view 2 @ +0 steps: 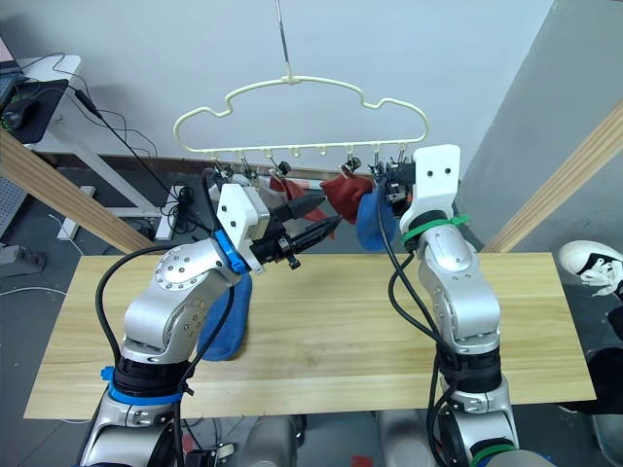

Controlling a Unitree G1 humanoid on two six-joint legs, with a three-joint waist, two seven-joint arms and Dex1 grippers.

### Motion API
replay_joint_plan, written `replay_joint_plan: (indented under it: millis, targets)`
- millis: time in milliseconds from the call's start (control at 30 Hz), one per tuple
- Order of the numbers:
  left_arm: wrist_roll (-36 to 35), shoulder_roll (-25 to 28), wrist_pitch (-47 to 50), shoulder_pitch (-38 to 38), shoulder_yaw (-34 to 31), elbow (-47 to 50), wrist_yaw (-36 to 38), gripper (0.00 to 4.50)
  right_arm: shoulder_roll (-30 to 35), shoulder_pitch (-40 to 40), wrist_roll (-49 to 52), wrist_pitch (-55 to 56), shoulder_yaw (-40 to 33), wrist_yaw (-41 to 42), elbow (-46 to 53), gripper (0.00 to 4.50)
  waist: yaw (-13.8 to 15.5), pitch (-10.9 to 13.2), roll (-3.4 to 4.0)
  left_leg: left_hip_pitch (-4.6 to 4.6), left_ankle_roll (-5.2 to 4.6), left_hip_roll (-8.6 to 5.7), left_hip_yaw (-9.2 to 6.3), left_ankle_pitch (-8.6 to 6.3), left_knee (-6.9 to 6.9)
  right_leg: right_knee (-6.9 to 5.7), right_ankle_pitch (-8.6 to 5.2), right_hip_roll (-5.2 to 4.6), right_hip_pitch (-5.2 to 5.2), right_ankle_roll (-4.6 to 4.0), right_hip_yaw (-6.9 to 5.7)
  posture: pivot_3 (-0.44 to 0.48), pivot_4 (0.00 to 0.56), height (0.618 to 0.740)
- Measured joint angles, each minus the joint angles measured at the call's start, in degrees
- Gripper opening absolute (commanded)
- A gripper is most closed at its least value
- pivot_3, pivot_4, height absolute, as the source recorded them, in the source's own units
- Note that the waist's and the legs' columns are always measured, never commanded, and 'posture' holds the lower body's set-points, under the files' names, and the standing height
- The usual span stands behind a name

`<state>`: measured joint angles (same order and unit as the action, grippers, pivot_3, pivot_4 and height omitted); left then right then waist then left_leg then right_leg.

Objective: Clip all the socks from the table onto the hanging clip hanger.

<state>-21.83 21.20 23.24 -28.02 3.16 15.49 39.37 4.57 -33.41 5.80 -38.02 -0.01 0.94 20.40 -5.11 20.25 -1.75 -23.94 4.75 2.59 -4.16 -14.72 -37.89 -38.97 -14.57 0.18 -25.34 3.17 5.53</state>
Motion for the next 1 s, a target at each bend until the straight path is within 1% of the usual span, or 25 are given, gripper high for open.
replay_joint_plan:
  millis: [367, 1000]
  targets:
    - [0.22, -0.18, 0.00, 0.20, 0.51, 0.00, -0.01, 2.26, -3.12, -1.35, -0.03, -0.15, -0.99, -2.14, -0.49, 2.17, 0.01, 0.00, 0.00, 0.00, 0.00, 0.00, 0.00, 0.00, 0.00, 0.00, 0.00, 0.00, 0.00, 0.00, -0.01, -0.122, 0.319, 0.740]
    - [0.55, -0.21, -0.23, 0.20, 1.07, -0.02, -0.01, 2.26, -3.08, -1.35, 0.06, -0.67, -1.08, -2.27, -0.49, 2.17, 0.01, 0.00, 0.00, 0.00, 0.00, 0.00, 0.00, 0.00, 0.00, 0.00, 0.00, 0.00, 0.00, 0.00, 0.00, -0.122, 0.318, 0.740]
